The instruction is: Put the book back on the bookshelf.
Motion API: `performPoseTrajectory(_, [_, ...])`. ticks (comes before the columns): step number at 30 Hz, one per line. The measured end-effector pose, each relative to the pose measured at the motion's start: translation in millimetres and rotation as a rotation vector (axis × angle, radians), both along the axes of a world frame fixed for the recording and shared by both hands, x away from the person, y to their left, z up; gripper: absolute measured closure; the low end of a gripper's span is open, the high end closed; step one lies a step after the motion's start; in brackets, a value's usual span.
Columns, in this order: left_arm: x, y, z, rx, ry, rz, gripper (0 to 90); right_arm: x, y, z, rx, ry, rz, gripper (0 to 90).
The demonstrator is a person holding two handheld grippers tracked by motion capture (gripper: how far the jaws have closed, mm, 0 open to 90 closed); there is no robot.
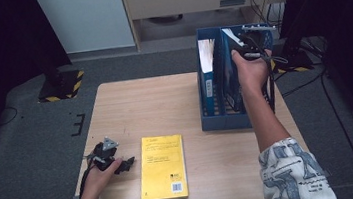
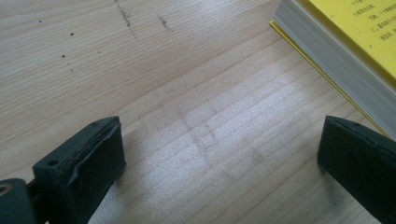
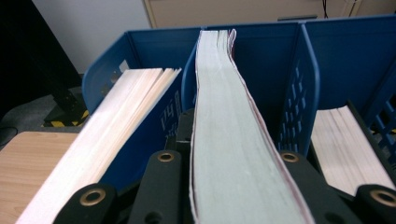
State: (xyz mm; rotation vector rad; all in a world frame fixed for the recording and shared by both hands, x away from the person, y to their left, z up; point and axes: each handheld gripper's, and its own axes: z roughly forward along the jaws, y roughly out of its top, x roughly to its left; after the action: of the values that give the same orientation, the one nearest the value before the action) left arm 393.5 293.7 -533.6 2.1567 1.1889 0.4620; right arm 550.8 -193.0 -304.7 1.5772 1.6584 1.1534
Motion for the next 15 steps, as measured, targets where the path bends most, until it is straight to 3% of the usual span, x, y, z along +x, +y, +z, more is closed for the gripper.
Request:
performPoseTrajectory(3, [0.1, 0.0, 0.1, 0.001, 0.001, -0.001, 0.0, 3.9, -0.3, -10.9, 0.007, 0.004, -0.009, 73.3])
performPoseTrajectory(15, [0.4, -0.3, -0.1, 0.000, -0.001, -0.003, 0.0, 7.8, -0.8, -28.2, 0.006, 0.018, -0.028, 73.3])
